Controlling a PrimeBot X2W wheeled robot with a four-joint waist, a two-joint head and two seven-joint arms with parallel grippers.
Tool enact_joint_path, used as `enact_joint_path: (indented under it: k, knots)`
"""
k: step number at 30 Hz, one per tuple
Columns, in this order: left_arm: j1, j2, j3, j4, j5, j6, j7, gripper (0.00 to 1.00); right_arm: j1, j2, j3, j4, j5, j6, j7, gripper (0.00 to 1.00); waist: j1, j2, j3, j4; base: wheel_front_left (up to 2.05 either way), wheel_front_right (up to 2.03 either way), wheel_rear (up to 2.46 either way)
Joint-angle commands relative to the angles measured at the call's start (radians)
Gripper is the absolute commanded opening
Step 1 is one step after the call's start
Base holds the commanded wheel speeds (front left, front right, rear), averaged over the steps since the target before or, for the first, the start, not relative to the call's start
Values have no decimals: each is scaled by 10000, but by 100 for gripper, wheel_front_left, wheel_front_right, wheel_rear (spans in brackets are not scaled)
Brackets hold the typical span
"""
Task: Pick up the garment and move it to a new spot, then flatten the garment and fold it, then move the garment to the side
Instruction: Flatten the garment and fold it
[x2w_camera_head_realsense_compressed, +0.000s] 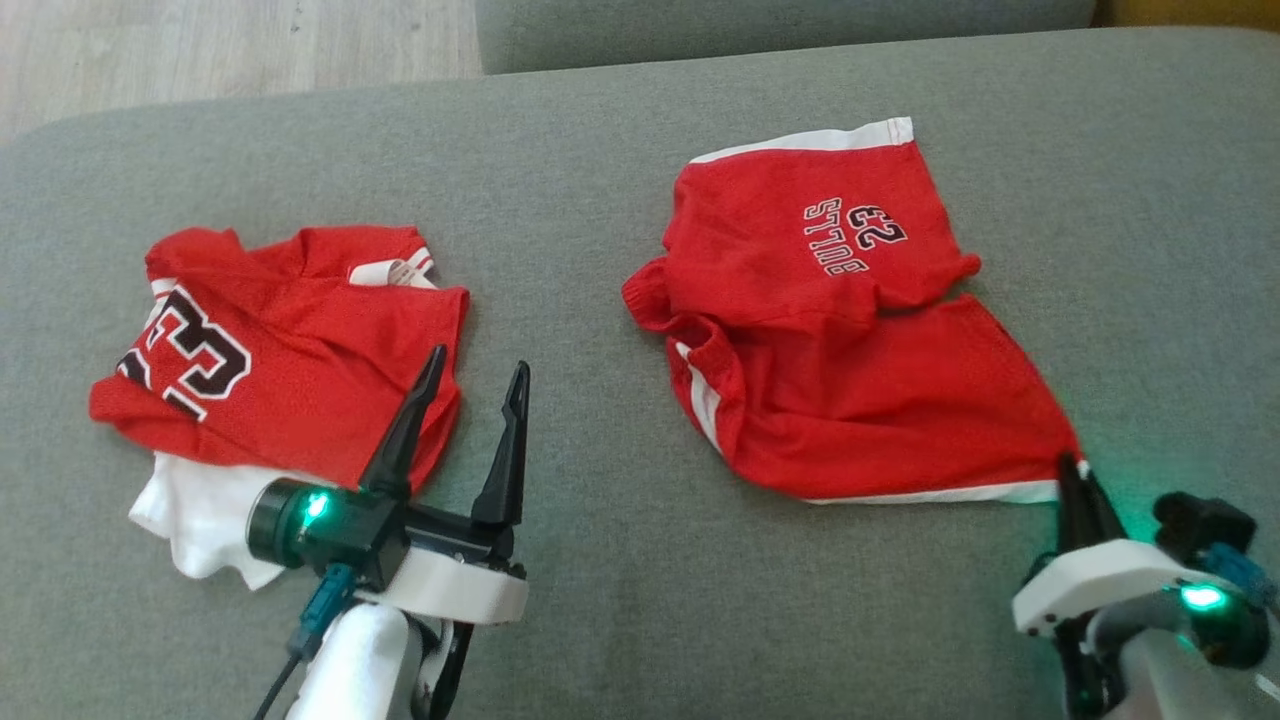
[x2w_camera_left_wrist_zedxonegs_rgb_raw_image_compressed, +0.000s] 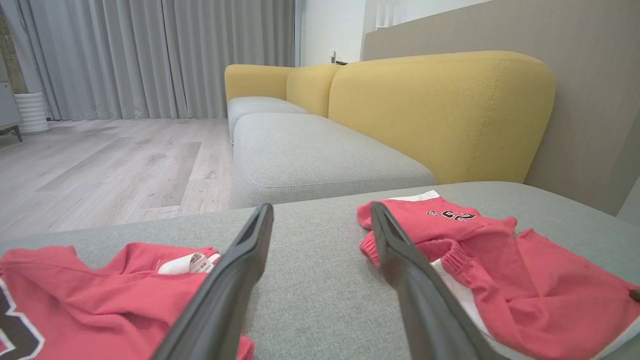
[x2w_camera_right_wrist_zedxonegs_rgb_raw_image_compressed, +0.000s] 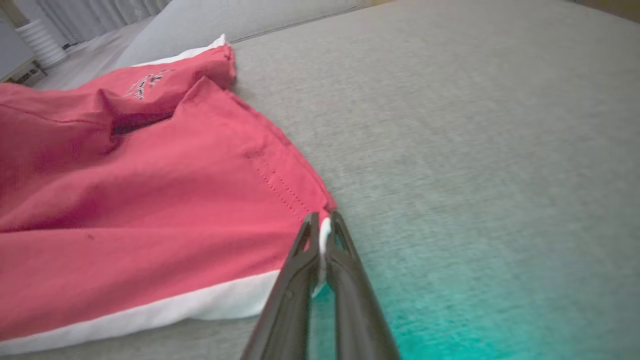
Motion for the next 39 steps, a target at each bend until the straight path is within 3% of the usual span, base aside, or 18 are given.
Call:
enact_joint_path:
  k: [1,6,11,18,23,39]
  knots:
    - [-358,84,360,-242,109,-63,-51,100,-186,-78,-145,-65,-171,65,-152,0,0,0,-11,-64,0,0,0]
    - [-466,221,140,-69,189,-228,-51,100,-352,-78,-739,25,-421,65,-300,0,0,0,26,-206,0,0,0]
    - [-839,572,-863,522,232,-509,150,100,-517,-78,-921,168,-502,65,-360,0,0,0,127,-289,0,0,0]
    - [-2240,1708,-3632,1409,-423,-582,978,100,-969,-78,-1355,542,-719,65,-482,0,0,0,427,-540,0,0,0]
    - [-3386,2140,-5333,1973,-1135,-584,1075,100,-1237,-78,-1155,779,-674,65,-554,0,0,0,686,-703,0,0,0]
    - [-5824,2052,-7787,3560,-2221,-586,395,100,-1713,-78,-847,985,-507,65,-675,0,0,0,1285,-1039,0,0,0]
